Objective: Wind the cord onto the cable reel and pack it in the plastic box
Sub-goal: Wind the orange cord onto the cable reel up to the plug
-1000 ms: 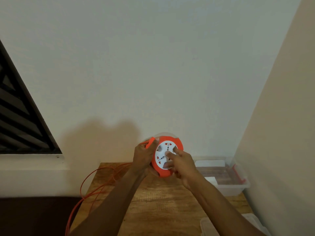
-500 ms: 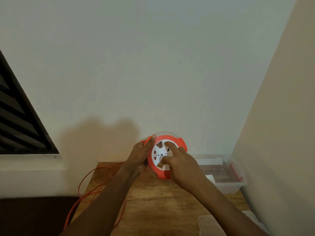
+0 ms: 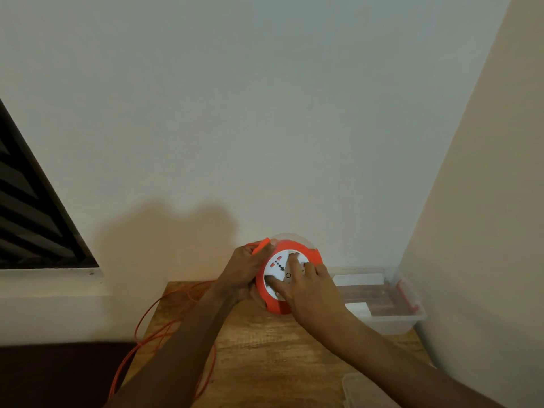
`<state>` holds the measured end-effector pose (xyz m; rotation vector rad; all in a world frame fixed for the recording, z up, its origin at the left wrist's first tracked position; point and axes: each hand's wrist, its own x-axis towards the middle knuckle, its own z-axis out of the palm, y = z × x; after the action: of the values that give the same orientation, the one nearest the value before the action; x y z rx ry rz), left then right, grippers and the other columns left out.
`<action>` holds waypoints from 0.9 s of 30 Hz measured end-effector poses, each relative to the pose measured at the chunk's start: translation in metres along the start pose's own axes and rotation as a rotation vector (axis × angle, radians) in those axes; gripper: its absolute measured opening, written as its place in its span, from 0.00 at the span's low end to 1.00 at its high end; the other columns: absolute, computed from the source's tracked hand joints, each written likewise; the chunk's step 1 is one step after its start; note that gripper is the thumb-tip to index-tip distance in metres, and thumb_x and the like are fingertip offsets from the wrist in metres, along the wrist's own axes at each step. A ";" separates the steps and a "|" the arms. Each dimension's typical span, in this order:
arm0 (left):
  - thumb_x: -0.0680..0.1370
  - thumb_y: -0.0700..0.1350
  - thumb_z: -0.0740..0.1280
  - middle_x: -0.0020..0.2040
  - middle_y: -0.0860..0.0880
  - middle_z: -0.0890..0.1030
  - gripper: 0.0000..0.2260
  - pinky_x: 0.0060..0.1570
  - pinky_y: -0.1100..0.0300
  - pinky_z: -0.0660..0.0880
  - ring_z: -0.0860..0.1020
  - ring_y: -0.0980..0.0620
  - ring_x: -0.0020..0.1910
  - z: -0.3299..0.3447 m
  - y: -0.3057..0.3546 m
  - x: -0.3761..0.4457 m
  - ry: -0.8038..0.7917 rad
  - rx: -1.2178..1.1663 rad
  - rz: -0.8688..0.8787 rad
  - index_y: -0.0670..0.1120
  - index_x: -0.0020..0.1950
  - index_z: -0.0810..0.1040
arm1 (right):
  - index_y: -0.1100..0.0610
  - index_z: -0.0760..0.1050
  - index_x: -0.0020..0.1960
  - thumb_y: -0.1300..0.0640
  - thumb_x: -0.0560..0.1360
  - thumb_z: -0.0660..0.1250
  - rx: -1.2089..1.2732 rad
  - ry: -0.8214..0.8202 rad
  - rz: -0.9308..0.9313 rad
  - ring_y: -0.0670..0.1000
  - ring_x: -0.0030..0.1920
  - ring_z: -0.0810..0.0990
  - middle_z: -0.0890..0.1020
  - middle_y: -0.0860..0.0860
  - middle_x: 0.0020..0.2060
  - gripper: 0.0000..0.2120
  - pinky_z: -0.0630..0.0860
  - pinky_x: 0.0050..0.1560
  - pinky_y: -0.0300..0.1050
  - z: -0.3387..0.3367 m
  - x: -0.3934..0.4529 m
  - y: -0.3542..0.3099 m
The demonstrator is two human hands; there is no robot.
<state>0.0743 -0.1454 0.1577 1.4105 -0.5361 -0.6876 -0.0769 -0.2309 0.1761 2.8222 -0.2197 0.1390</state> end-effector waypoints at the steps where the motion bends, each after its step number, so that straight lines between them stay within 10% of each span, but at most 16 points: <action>1: 0.71 0.61 0.72 0.50 0.43 0.89 0.22 0.42 0.53 0.86 0.89 0.43 0.47 0.000 -0.002 -0.001 0.007 -0.022 0.002 0.47 0.55 0.87 | 0.46 0.54 0.75 0.50 0.78 0.64 -0.017 0.013 0.011 0.69 0.61 0.72 0.62 0.69 0.70 0.29 0.70 0.61 0.62 -0.002 0.002 0.000; 6: 0.71 0.64 0.71 0.53 0.44 0.89 0.25 0.52 0.43 0.85 0.88 0.41 0.50 -0.004 -0.003 0.003 0.065 0.016 0.059 0.48 0.59 0.85 | 0.48 0.68 0.72 0.47 0.69 0.75 -0.030 0.084 0.047 0.62 0.40 0.84 0.82 0.65 0.52 0.34 0.81 0.42 0.54 -0.008 0.007 0.006; 14: 0.76 0.58 0.72 0.52 0.44 0.89 0.18 0.46 0.50 0.86 0.88 0.43 0.49 -0.003 0.003 0.009 0.096 0.026 0.069 0.47 0.57 0.86 | 0.53 0.71 0.69 0.42 0.68 0.74 -0.003 0.295 0.080 0.57 0.27 0.81 0.84 0.58 0.35 0.33 0.76 0.27 0.45 0.003 0.016 0.015; 18: 0.80 0.55 0.71 0.51 0.44 0.90 0.11 0.42 0.54 0.85 0.89 0.44 0.47 0.006 0.008 0.010 0.116 -0.085 0.080 0.49 0.53 0.88 | 0.52 0.66 0.71 0.34 0.76 0.55 0.379 0.311 0.369 0.55 0.40 0.84 0.85 0.53 0.44 0.31 0.78 0.36 0.48 -0.004 0.028 0.018; 22: 0.79 0.55 0.72 0.50 0.44 0.90 0.11 0.44 0.51 0.85 0.88 0.42 0.48 0.006 0.006 0.013 0.151 -0.073 0.083 0.49 0.51 0.88 | 0.50 0.65 0.73 0.34 0.75 0.56 0.924 0.234 0.552 0.57 0.61 0.77 0.78 0.53 0.65 0.31 0.75 0.57 0.53 -0.002 0.029 0.010; 27: 0.77 0.56 0.74 0.52 0.40 0.89 0.18 0.45 0.50 0.85 0.88 0.41 0.47 -0.003 0.002 0.010 0.090 -0.138 0.013 0.43 0.55 0.87 | 0.50 0.69 0.67 0.42 0.74 0.63 0.616 0.284 0.386 0.55 0.45 0.82 0.84 0.50 0.46 0.24 0.76 0.40 0.47 0.001 0.013 0.009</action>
<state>0.0833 -0.1504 0.1587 1.3013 -0.4195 -0.6357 -0.0652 -0.2410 0.1797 3.2606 -0.7689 0.8127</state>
